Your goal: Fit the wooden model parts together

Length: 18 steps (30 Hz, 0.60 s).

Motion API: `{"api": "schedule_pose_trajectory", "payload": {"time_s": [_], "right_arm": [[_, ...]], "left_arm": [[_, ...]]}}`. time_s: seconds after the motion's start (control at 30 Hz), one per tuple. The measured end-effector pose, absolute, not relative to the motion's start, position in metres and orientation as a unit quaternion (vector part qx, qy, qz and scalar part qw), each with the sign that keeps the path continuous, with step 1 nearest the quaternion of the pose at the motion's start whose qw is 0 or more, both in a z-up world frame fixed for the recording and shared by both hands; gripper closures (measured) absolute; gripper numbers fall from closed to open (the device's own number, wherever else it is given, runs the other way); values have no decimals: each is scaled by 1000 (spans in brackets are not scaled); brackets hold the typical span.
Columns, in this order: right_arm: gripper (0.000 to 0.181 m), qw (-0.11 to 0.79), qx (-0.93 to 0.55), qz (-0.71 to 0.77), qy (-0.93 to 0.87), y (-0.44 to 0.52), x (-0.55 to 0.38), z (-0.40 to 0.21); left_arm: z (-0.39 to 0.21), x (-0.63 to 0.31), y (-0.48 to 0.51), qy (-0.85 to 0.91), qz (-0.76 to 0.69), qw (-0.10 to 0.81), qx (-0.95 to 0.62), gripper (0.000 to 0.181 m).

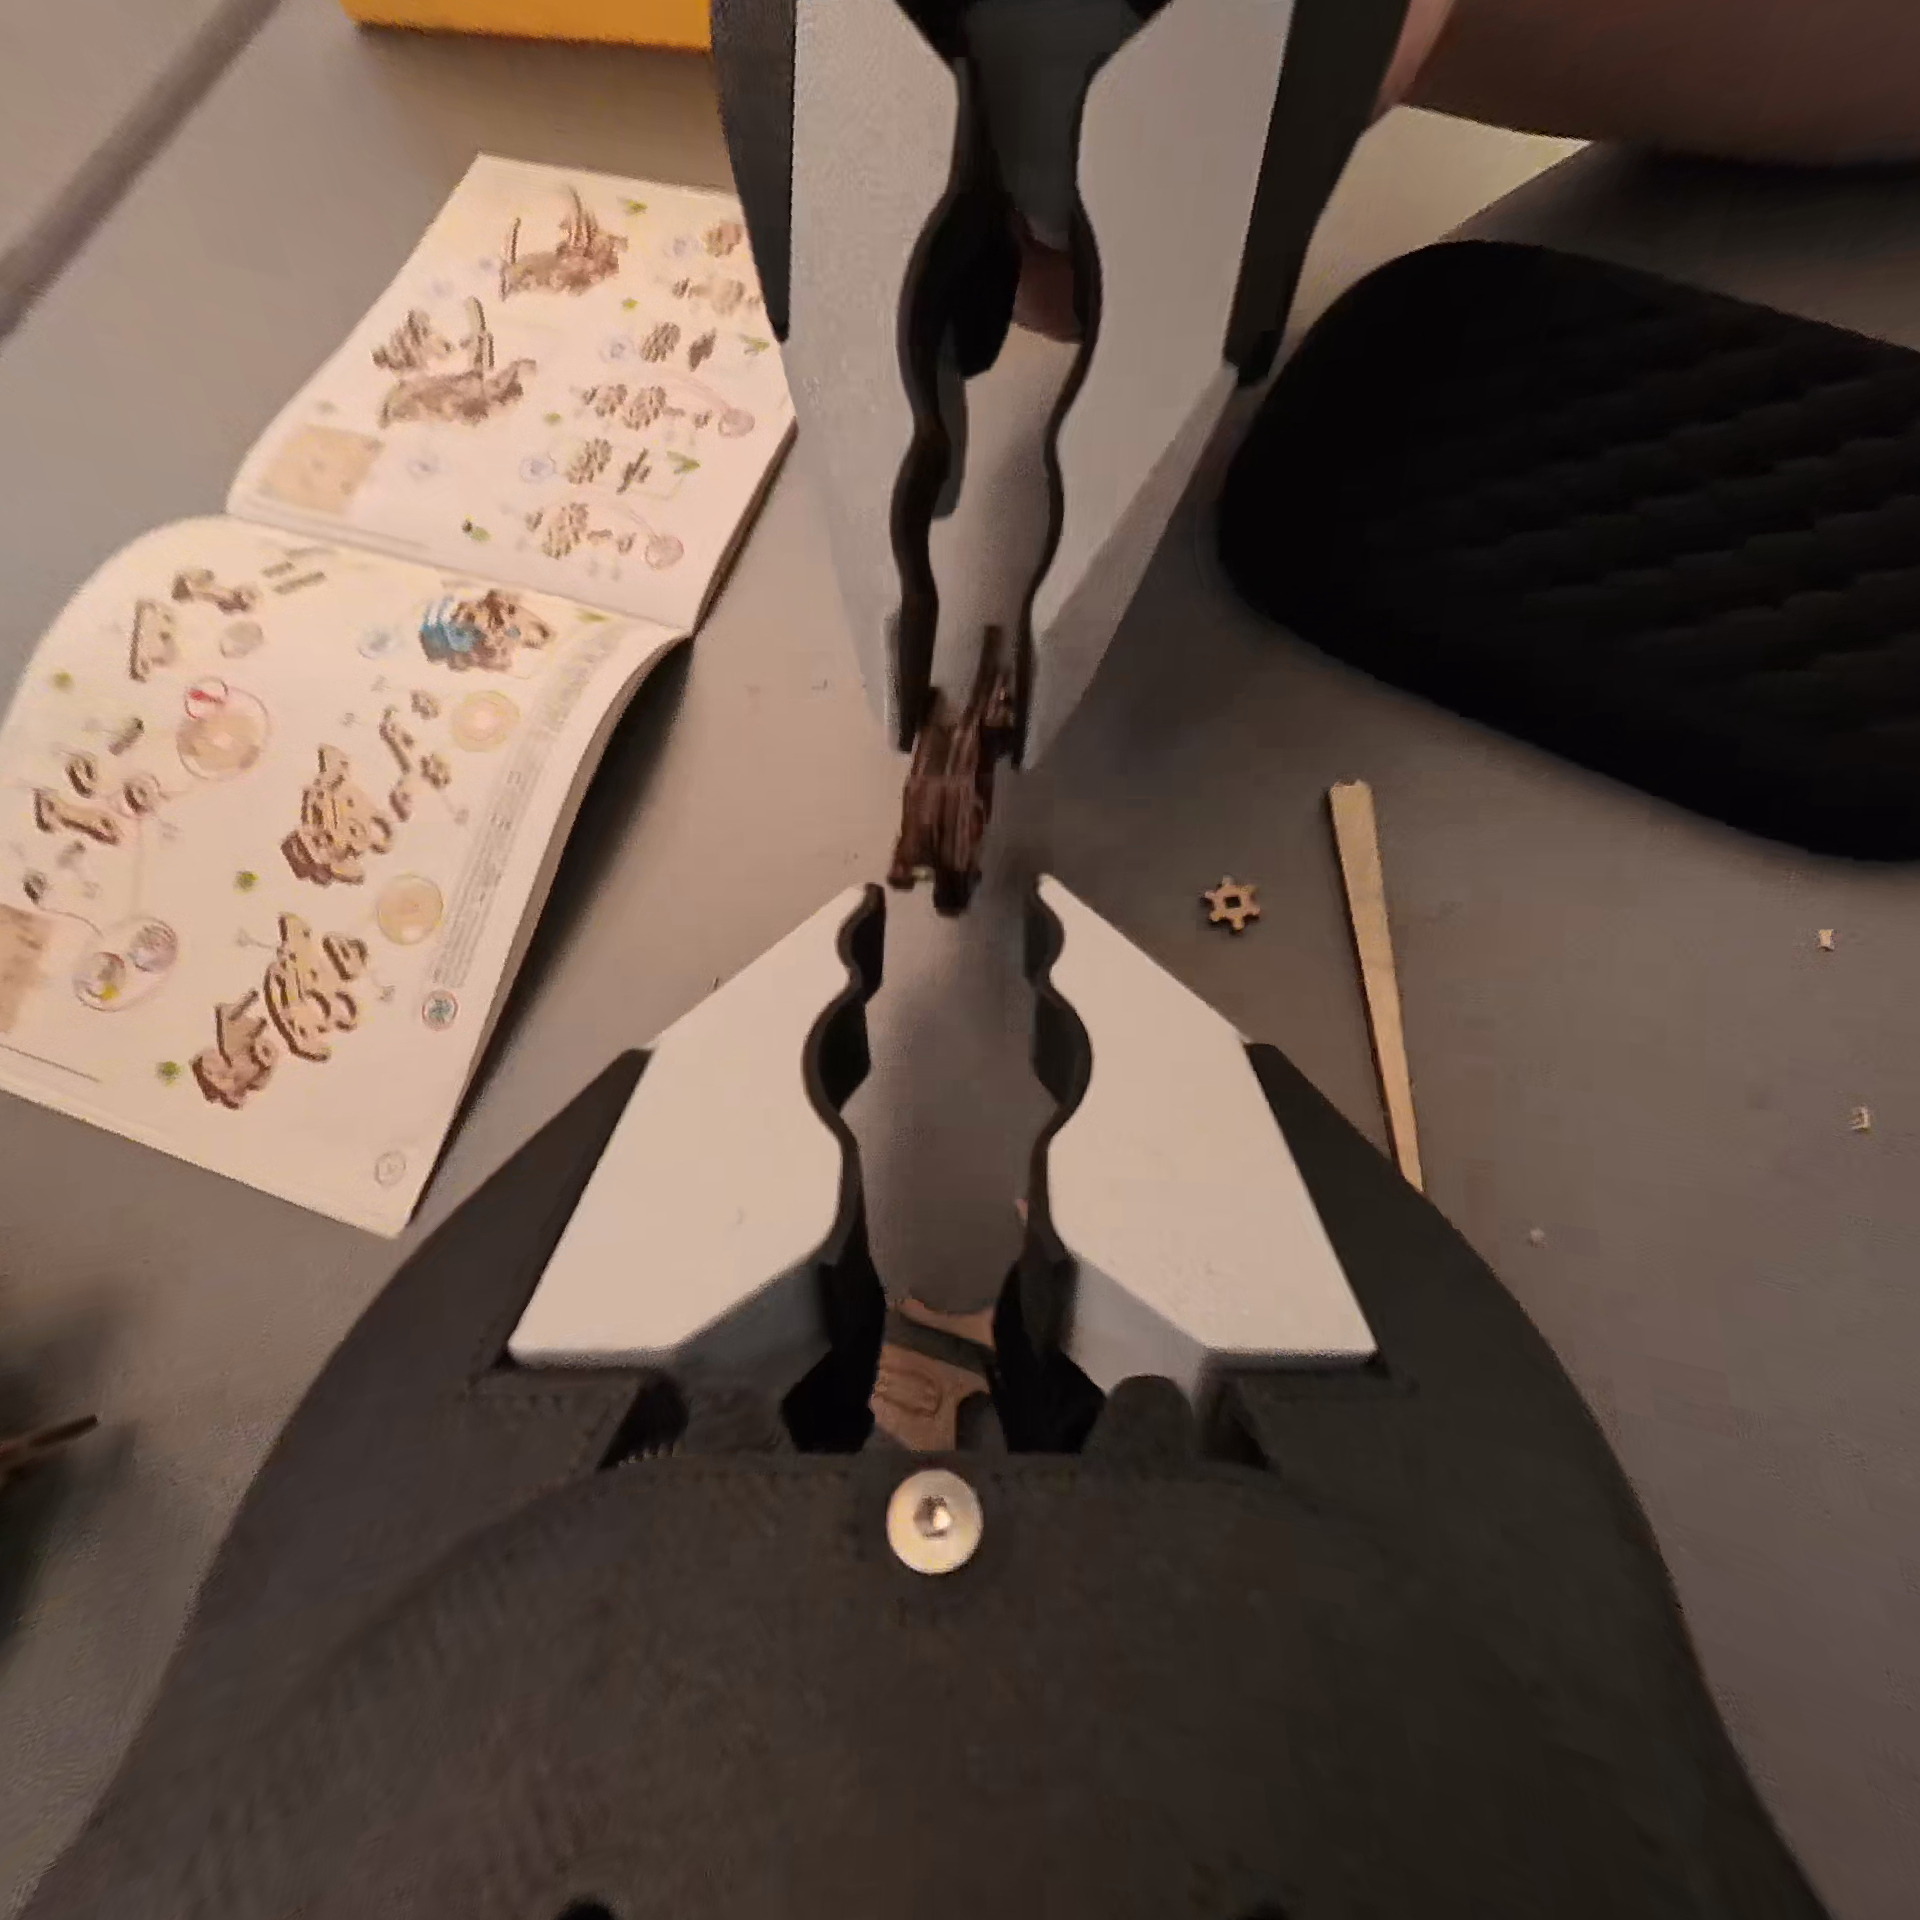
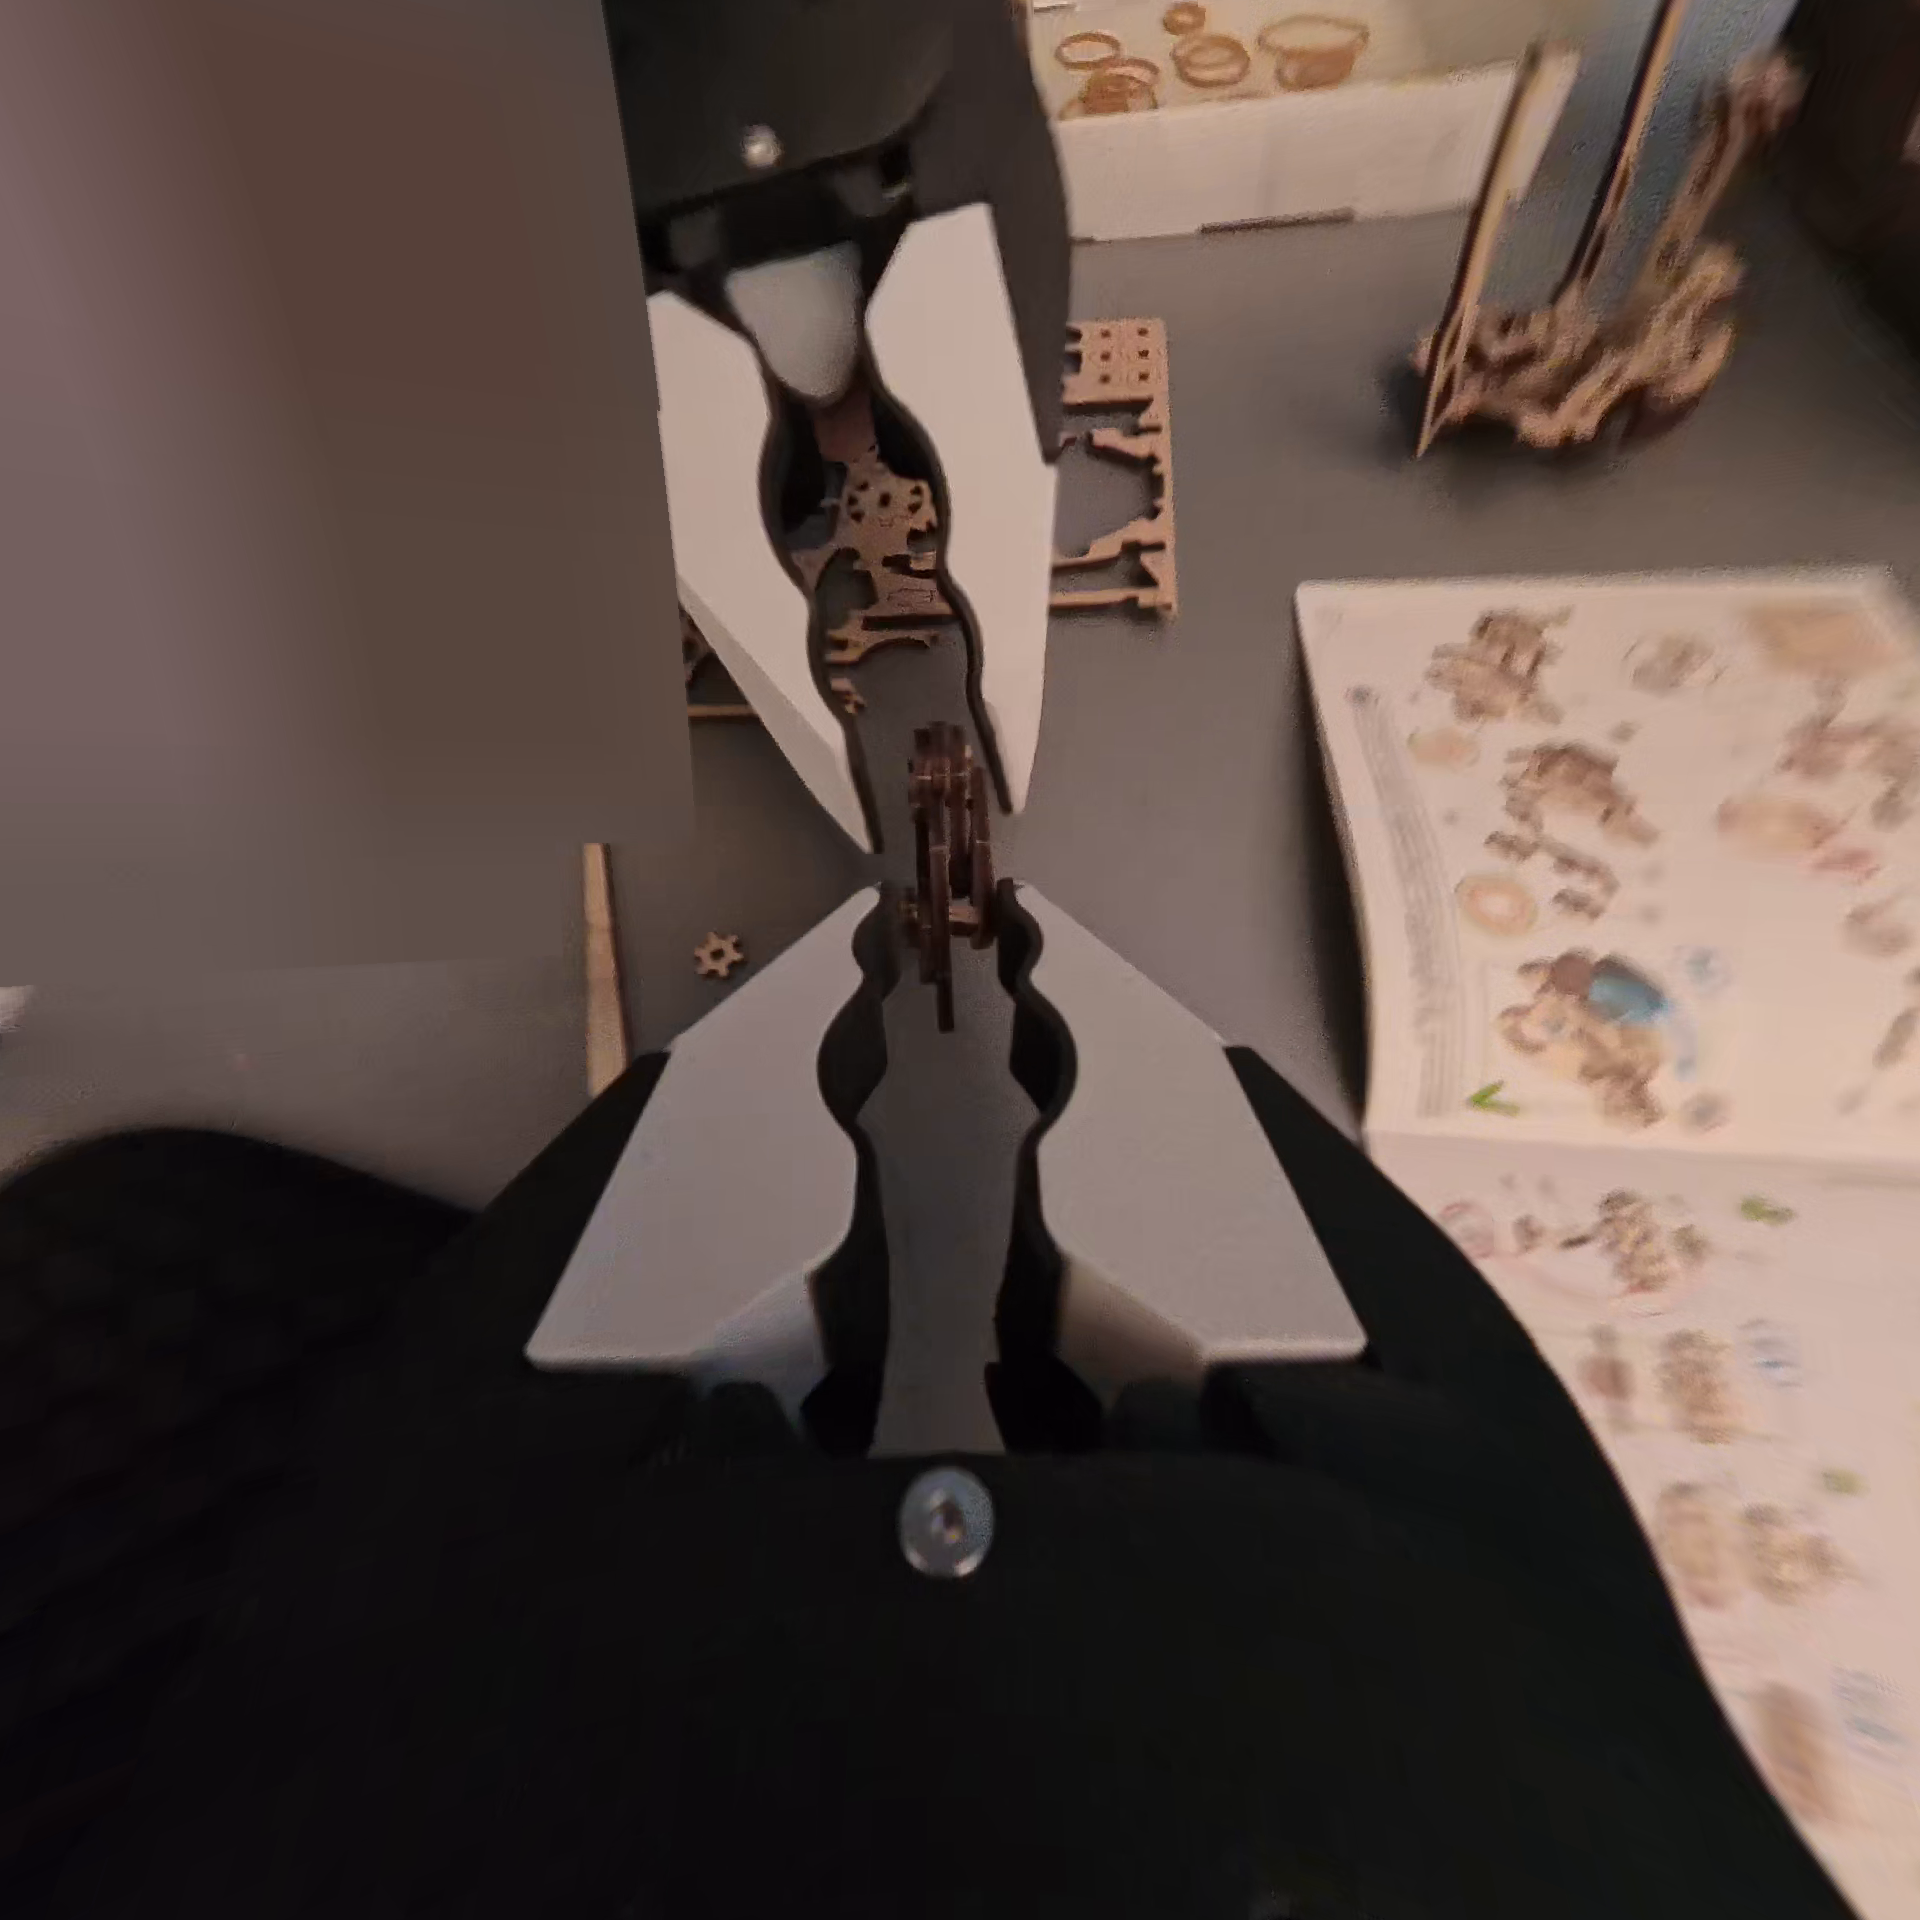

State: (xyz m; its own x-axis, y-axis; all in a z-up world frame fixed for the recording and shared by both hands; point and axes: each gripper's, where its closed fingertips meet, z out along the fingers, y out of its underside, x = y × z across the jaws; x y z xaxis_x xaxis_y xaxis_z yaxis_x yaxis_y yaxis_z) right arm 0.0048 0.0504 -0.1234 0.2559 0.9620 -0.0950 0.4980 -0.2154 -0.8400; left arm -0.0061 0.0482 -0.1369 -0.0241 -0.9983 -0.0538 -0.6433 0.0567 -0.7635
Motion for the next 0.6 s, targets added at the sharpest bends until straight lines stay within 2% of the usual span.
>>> {"api": "schedule_pose_trajectory", "payload": {"time_s": [0.13, 0.2, 0.47, 0.5, 0.6], "right_arm": [[165, 244, -744, 489, -384, 48, 8, -119], [165, 219, -759, 486, -373, 51, 13, -130], [147, 246, -790, 361, -430, 63, 23, -150], [140, 256, -790, 347, -437, 65, 26, -148], [140, 308, -764, 319, -469, 65, 28, -130]], "left_arm": [[-141, -14, 49, 638, -322, 262, -649, 162], [-143, -15, 44, 629, -350, 228, -656, 162], [-152, -15, 53, 627, -320, 234, -671, 161], [-152, -15, 52, 628, -320, 233, -671, 161], [-150, -15, 50, 629, -321, 234, -668, 161]]}}
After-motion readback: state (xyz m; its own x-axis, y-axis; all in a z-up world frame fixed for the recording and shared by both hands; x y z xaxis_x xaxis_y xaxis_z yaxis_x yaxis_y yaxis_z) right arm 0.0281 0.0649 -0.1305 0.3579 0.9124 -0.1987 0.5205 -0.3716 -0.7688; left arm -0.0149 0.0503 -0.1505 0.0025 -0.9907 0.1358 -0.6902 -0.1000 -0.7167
